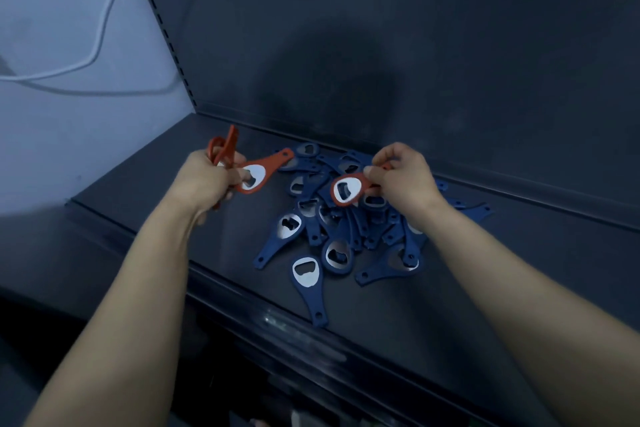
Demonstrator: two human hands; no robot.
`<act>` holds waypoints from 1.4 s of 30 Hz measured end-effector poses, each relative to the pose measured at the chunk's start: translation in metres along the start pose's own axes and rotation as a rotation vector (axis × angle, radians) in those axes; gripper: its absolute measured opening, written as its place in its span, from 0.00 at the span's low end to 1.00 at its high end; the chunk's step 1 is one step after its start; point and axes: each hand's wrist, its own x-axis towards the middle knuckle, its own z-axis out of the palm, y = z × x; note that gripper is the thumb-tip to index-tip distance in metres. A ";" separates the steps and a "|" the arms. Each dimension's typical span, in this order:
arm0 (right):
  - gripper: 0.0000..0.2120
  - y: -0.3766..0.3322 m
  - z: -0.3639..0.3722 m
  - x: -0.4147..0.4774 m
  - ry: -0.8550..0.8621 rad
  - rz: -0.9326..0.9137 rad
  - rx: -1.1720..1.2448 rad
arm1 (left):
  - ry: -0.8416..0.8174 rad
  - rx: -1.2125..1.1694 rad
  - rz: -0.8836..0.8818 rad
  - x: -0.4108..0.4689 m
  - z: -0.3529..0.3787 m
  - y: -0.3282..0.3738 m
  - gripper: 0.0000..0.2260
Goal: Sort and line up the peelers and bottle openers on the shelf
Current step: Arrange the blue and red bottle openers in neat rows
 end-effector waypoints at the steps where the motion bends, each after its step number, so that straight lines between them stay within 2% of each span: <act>1: 0.08 0.000 -0.003 -0.002 0.008 0.002 0.034 | -0.040 -0.018 0.018 -0.004 0.004 0.005 0.05; 6: 0.14 0.012 -0.048 -0.020 0.167 0.038 0.007 | -0.315 -0.049 0.111 -0.024 0.059 0.032 0.06; 14: 0.10 0.057 -0.160 -0.075 0.612 0.146 -0.233 | -0.810 0.038 0.279 -0.075 0.184 0.077 0.05; 17: 0.08 0.076 -0.195 -0.098 0.766 0.213 -0.369 | -0.921 0.095 0.336 -0.095 0.222 0.087 0.05; 20: 0.06 0.092 -0.221 -0.114 0.872 0.300 -0.395 | -1.001 0.130 0.377 -0.113 0.250 0.092 0.04; 26: 0.12 0.114 -0.242 -0.123 0.900 0.416 -0.608 | -1.016 0.200 0.387 -0.129 0.284 0.093 0.04; 34: 0.13 0.122 -0.247 -0.105 0.842 0.324 -0.801 | -0.958 0.229 0.337 -0.138 0.307 0.091 0.05; 42: 0.21 0.134 -0.258 -0.096 0.784 0.298 -0.788 | -0.920 0.212 0.291 -0.144 0.319 0.086 0.04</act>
